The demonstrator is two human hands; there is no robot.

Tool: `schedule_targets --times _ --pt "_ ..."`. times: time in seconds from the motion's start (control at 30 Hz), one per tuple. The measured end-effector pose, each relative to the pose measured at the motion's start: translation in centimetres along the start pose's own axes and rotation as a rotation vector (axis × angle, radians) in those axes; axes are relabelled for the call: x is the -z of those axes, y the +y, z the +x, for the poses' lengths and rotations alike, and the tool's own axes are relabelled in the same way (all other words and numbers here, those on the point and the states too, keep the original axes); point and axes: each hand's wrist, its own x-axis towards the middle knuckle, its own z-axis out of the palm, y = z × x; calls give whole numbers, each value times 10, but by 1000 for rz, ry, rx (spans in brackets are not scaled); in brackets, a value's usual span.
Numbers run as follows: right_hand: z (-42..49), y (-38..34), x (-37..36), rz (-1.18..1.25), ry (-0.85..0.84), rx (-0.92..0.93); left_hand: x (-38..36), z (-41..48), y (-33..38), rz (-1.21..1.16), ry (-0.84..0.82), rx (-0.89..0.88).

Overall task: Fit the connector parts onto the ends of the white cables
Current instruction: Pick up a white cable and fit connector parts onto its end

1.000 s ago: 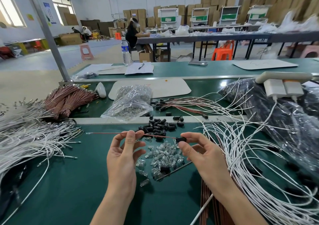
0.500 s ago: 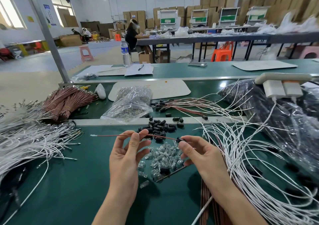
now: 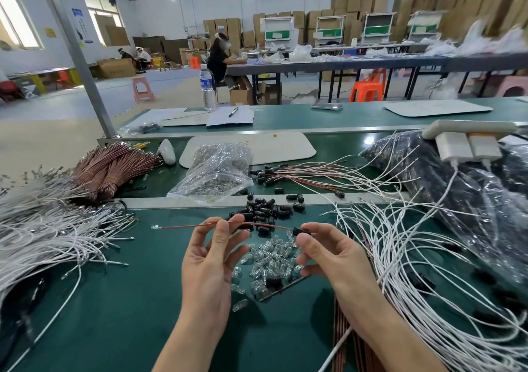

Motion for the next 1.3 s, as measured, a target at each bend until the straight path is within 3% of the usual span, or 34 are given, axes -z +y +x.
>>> schedule_targets --times 0.23,0.53,0.83,1.07,1.17,1.3 --pt "0 2 -4 71 -30 -52 -6 -4 -5 65 -71 48" --pt "-1 4 -7 113 -96 -67 -13 -20 -14 494 -309 -79" --pt "2 -4 2 199 44 -31 -6 -10 -5 288 -122 24" --pt "-1 -1 -5 84 -39 -14 -11 -21 -14 594 -276 -95" --pt "5 -9 6 227 66 18 -11 -22 -11 628 -225 -150" --pt "13 -16 28 240 366 117 -8 -25 -10 797 -196 -244"
